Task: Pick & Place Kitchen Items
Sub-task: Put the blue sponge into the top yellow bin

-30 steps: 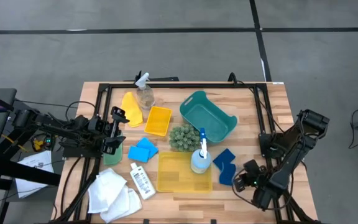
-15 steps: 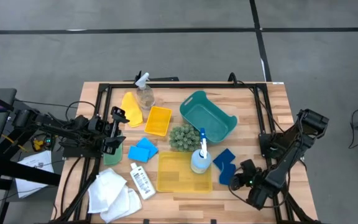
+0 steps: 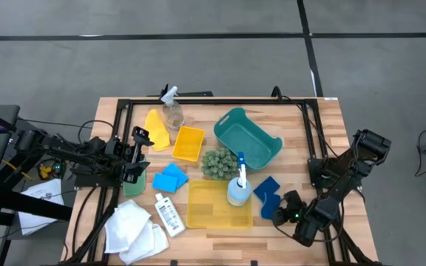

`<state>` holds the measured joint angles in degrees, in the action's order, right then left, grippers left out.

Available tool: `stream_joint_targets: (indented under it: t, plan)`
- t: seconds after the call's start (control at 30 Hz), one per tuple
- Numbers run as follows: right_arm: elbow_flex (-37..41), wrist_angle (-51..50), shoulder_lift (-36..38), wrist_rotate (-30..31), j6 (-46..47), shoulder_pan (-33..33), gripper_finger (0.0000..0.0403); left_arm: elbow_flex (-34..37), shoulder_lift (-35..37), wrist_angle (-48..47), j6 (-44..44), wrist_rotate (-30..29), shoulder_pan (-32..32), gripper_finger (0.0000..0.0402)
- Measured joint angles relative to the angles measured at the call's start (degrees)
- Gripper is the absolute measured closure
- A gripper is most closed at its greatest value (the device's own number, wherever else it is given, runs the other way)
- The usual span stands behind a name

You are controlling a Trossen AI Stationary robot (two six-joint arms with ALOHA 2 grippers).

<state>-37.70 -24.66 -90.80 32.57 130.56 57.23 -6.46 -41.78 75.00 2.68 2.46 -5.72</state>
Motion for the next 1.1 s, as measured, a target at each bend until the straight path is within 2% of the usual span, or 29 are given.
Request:
stream_joint_targets:
  t: [0.33, 0.5, 0.77, 1.1]
  plan:
    - [0.10, -1.12, 0.00, 2.37, -0.53, 0.46, 0.0393, -0.01, 0.00, -0.24, 0.01, 0.04, 0.00, 0.0112]
    - [0.10, -0.90, -0.02, 2.81, -0.73, 0.89, 0.0400, 0.00, -0.01, -0.31, 0.02, 0.05, -0.01, 0.0112]
    - [-1.29, -1.44, -0.02, 7.22, -1.02, 3.34, 0.0402, 0.00, 0.00, -0.24, -0.11, 0.07, 0.00, 0.0112]
    - [-10.85, -23.28, 1.21, 8.44, -1.05, 4.89, 0.0403, 0.00, -0.01, -0.04, -0.59, 0.17, -0.01, 0.0112]
